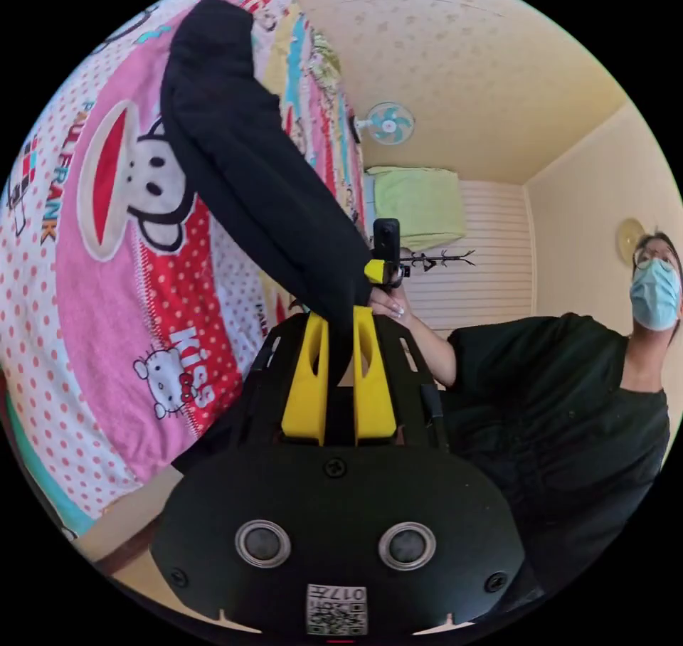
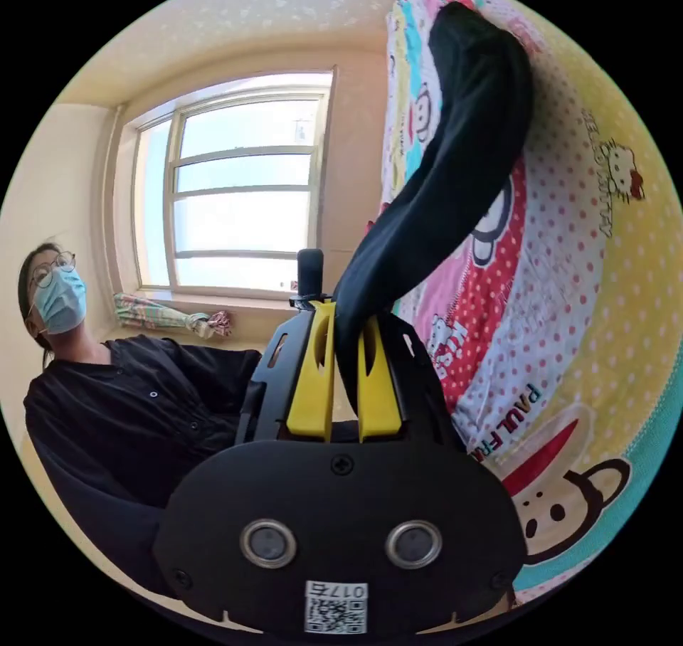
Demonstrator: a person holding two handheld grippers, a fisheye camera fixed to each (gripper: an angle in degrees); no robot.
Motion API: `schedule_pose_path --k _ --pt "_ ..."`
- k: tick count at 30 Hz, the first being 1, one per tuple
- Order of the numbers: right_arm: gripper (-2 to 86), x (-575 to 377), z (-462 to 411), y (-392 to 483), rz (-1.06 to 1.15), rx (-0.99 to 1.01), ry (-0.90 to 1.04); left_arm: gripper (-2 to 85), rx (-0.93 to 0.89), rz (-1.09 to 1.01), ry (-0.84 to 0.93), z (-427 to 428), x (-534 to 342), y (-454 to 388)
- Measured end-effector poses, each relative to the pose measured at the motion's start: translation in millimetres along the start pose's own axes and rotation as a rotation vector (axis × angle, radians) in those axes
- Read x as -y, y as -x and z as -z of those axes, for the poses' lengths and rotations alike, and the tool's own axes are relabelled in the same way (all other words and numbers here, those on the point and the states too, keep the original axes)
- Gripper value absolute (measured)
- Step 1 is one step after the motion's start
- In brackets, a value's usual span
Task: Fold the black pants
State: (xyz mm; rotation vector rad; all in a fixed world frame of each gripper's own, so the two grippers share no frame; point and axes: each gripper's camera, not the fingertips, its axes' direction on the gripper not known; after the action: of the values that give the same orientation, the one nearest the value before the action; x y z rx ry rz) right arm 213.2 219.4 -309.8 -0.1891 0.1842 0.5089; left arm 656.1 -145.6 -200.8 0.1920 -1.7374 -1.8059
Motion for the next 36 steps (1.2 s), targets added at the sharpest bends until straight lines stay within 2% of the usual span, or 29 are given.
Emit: schedule_pose_path --k 3,11,14,18,22,25,29,33,36 --pt "0.4 11.5 17.2 106.1 0.179 -0.014 0.03 5.3 0.0 -0.201 -0.067 -2.8 -0.3 -90.1" --pt "0.7 -4.2 58.5 374.8 0.665 -0.112 0.108 5.2 0.156 -0.698 -0.242 -52.5 -35.3 -335.4" --pt "1.3 -17.7 70.2 452.2 0.796 -0.121 0.102 5.2 0.191 -0.813 -0.312 -72.6 -50.1 -394.5" --pt "1.7 -18.2 80.8 517.4 0.87 -0.191 0.046 5.3 0.256 -0.834 -0.407 -92.4 -46.3 -426.2" --pt "1.7 17.9 87.2 502.1 0.734 -0.244 0.035 5.5 0.247 -0.641 -0.437 -109.3 8.9 -364.1" --pt "1.6 62.6 92.5 434.3 0.528 -0.258 0.05 5.2 0.221 -0.408 -0.429 -128.9 58.2 -262.3" --pt "1.7 118.5 100.8 337.3 0.271 -0.24 0.069 5.1 0.292 -0.221 -0.432 -164.1 106.3 -150.5" --pt "2.8 141.4 85.0 299.3 0.211 -0.478 0.145 5.1 0.393 -0.129 -0.372 -197.7 129.5 -84.5" --pt "3.0 132.3 80.9 270.5 0.167 -0.486 0.144 5.1 0.377 -0.088 -0.368 -213.2 122.7 -31.4"
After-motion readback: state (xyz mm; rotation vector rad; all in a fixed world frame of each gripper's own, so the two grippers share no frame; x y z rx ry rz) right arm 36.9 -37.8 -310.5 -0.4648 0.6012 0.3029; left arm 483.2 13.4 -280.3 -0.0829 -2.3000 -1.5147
